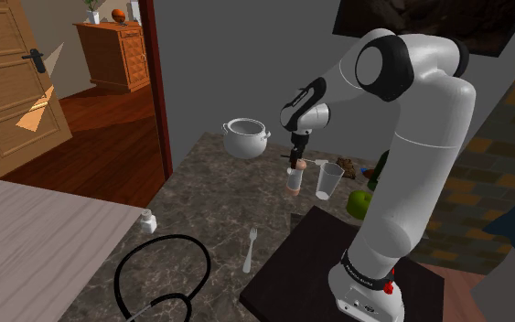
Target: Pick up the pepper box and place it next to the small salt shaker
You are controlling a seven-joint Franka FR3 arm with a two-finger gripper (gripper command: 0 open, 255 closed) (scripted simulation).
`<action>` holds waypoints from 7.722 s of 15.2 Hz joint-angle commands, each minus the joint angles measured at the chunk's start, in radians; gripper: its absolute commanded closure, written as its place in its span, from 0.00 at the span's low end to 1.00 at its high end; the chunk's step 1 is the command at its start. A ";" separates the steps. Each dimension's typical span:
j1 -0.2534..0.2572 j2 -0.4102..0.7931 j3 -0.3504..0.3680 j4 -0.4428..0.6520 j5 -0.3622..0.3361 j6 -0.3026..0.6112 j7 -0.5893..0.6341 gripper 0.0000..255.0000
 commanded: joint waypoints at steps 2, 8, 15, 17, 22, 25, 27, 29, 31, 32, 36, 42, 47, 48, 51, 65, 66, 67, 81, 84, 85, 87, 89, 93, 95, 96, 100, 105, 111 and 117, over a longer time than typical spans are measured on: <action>0.000 0.001 0.000 0.000 0.000 0.001 0.000 0.00; 0.000 0.001 0.000 0.000 0.001 0.001 0.000 1.00; 0.004 -0.023 -0.005 0.005 -0.016 -0.025 0.011 1.00; 0.007 -0.045 -0.009 0.011 -0.032 -0.050 0.021 1.00; 0.013 -0.099 -0.014 0.030 -0.067 -0.116 0.043 1.00; 0.016 -0.128 -0.015 0.045 -0.085 -0.156 0.054 1.00; 0.017 -0.147 -0.015 0.055 -0.095 -0.183 0.061 1.00; 0.018 -0.164 -0.015 0.067 -0.105 -0.210 0.067 1.00; 0.019 -0.181 -0.014 0.079 -0.114 -0.237 0.073 1.00; 0.019 -0.189 -0.013 0.086 -0.118 -0.251 0.075 1.00; 0.021 -0.218 -0.010 0.114 -0.132 -0.305 0.084 1.00; 0.022 -0.255 -0.005 0.162 -0.147 -0.387 0.093 1.00; 0.024 -0.279 0.001 0.208 -0.155 -0.454 0.097 1.00; 0.024 -0.283 0.002 0.218 -0.157 -0.468 0.098 1.00; 0.025 -0.293 0.005 0.249 -0.160 -0.508 0.099 1.00; 0.051 -0.323 0.045 0.375 -0.160 -0.665 0.146 1.00; 0.061 -0.326 0.059 0.371 -0.157 -0.667 0.171 1.00; 0.072 -0.328 0.074 0.369 -0.154 -0.668 0.195 1.00; 0.217 -0.244 0.253 0.450 -0.080 -0.691 0.500 1.00; 0.248 -0.203 0.285 0.497 -0.062 -0.700 0.558 1.00; 0.258 -0.187 0.296 0.516 -0.057 -0.704 0.577 1.00; 0.277 -0.153 0.315 0.556 -0.046 -0.712 0.614 1.00; 0.296 -0.116 0.334 0.602 -0.036 -0.721 0.650 1.00; 0.334 -0.030 0.368 0.712 -0.018 -0.747 0.720 1.00; 0.352 0.019 0.384 0.777 -0.010 -0.764 0.753 1.00; 0.360 0.045 0.391 0.813 -0.007 -0.774 0.770 1.00; 0.395 0.163 0.417 0.981 0.006 -0.824 0.834 1.00; 0.436 0.361 0.443 1.286 0.018 -0.931 0.910 1.00; 0.447 0.379 0.447 1.246 0.019 -0.873 0.923 1.00; 0.451 0.358 0.447 1.132 0.018 -0.779 0.921 1.00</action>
